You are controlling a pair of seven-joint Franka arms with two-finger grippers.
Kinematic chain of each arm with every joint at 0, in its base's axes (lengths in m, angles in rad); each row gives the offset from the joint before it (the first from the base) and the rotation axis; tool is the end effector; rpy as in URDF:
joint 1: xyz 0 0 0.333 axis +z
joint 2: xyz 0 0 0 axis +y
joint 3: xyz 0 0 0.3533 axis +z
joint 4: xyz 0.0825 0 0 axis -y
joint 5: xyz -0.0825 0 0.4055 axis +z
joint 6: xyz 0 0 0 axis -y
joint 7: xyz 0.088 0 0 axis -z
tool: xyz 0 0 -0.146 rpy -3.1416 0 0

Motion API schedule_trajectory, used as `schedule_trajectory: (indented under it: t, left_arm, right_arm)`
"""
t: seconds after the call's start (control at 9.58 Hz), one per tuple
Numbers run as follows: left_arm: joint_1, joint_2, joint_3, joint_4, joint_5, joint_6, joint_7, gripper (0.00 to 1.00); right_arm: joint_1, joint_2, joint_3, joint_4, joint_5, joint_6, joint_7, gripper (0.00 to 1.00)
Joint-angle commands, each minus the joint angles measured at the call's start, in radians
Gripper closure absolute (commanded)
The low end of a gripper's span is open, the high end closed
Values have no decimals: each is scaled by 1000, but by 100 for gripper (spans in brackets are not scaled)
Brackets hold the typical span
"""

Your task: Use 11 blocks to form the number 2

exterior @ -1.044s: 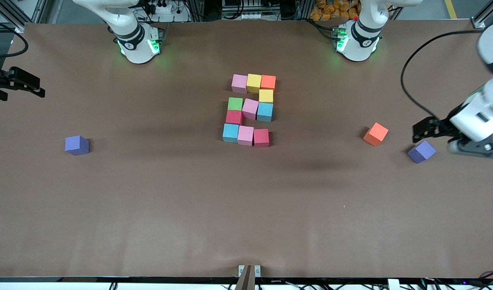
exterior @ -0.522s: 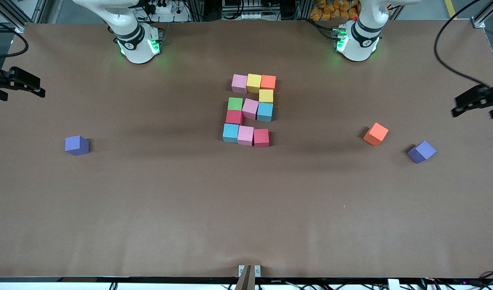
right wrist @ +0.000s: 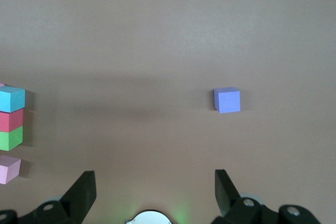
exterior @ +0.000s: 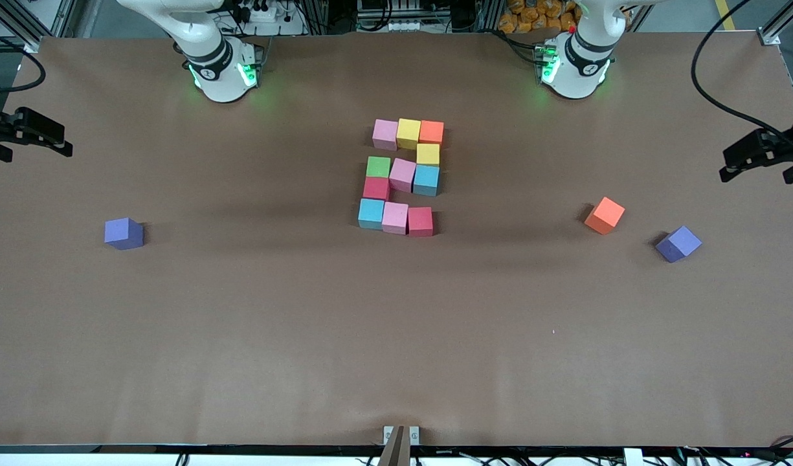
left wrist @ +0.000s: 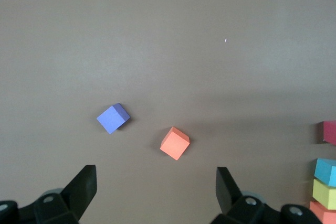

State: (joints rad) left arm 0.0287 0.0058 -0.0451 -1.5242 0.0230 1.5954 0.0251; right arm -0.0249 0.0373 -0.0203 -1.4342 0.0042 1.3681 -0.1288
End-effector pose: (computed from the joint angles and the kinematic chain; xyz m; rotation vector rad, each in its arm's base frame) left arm 0.5837 -0.0062 0.6449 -3.1163 0.0644 -0.1018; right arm 0.5629 -0.0245 0.6510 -3.1223 -0.1315 0.1606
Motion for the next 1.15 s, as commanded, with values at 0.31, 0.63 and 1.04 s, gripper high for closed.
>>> schedule_trajectory:
  t: [0.31,0.63,1.04]
  left_arm:
    - [2,-38,-35,-13,12,-14,-51,0]
    - [-18,-38,-35,-10,6,-14,-44,0]
    - [-32,-38,-33,-5,-23,-14,-31,0]
  right_arm:
    - [-1,10,0,24,3,-15,2,0]
    - [-1,10,2,24,3,-15,1,0]
    - [-1,10,0,24,3,-15,3,0]
